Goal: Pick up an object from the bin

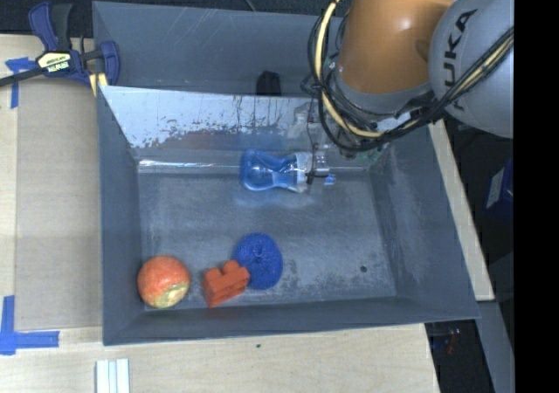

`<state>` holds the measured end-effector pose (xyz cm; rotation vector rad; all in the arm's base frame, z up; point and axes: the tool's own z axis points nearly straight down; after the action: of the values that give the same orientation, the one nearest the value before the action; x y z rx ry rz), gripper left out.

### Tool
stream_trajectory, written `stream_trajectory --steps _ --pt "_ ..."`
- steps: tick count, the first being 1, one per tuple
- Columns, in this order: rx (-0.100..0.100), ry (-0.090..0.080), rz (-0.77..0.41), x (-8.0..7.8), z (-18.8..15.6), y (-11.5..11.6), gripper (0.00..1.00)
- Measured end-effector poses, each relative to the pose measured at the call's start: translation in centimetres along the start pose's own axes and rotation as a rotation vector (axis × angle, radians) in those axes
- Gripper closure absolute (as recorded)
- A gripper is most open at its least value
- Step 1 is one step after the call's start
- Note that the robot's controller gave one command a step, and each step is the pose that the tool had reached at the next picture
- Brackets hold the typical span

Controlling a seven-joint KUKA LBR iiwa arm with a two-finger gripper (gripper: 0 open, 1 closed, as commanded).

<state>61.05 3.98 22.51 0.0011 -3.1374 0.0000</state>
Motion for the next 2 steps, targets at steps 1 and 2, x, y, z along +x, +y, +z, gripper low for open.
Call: stream_trajectory --steps 1,2 --pt "0.000 -0.008 0.001 -0.1 -0.5 0.0 0.00" --pt "0.000 -0.011 -0.013 -1.2 8.7 -1.4 0.00"
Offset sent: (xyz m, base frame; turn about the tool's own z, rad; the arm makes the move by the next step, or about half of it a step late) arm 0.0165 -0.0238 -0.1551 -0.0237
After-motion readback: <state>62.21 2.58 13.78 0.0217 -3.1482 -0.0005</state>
